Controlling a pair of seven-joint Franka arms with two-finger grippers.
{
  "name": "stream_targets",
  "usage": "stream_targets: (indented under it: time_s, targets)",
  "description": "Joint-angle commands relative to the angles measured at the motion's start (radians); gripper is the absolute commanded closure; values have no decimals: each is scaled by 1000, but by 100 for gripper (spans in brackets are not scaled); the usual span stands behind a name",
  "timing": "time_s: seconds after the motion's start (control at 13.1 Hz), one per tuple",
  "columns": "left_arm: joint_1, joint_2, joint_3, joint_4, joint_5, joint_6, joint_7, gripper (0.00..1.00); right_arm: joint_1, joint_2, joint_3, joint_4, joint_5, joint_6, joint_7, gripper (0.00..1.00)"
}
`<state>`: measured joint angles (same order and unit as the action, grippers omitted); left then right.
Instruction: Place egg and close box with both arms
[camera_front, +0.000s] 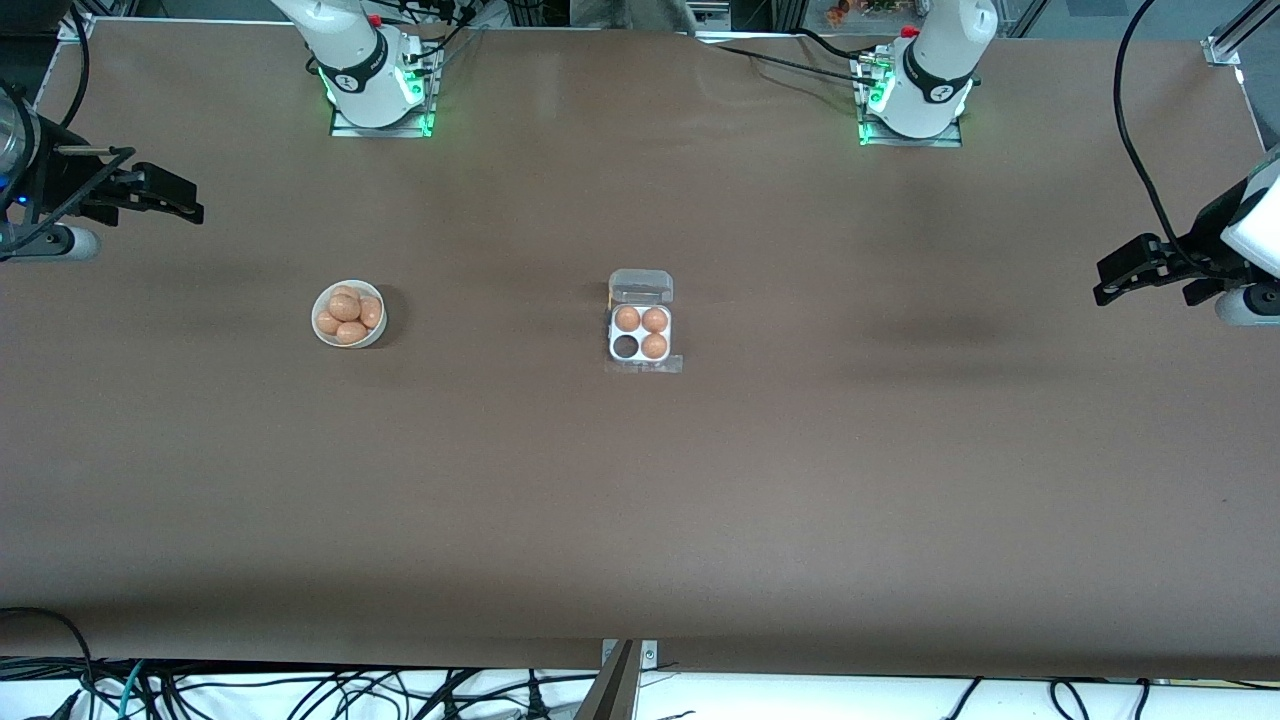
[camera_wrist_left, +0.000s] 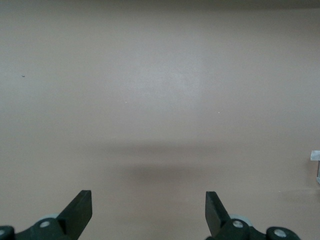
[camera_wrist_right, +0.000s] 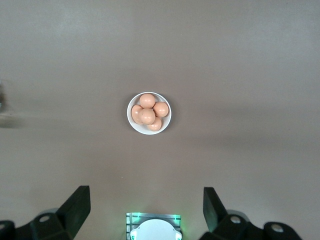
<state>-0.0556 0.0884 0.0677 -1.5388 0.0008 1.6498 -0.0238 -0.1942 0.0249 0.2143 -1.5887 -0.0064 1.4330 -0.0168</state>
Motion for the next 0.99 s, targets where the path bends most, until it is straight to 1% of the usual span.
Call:
stream_targets:
  time_s: [0.0, 0.46, 0.61, 0.76, 0.91]
  targets:
    - [-3, 10, 1, 26, 1, -18, 12, 0, -10, -19, 11, -8, -6, -11, 15, 0]
    - [-3, 10, 1, 26, 1, -18, 12, 0, -10, -19, 11, -7, 3, -11, 20, 0]
    - [-3, 10, 1, 26, 1, -18, 12, 0, -10, -17, 11, -22, 5, -9, 20, 0]
    - [-4, 10, 1, 26, 1, -18, 12, 0, -10, -25, 13, -100, 5, 32, 20, 0]
    - [-3, 10, 1, 26, 1, -18, 10, 0, -10, -55, 13, -206, 6, 111, 20, 0]
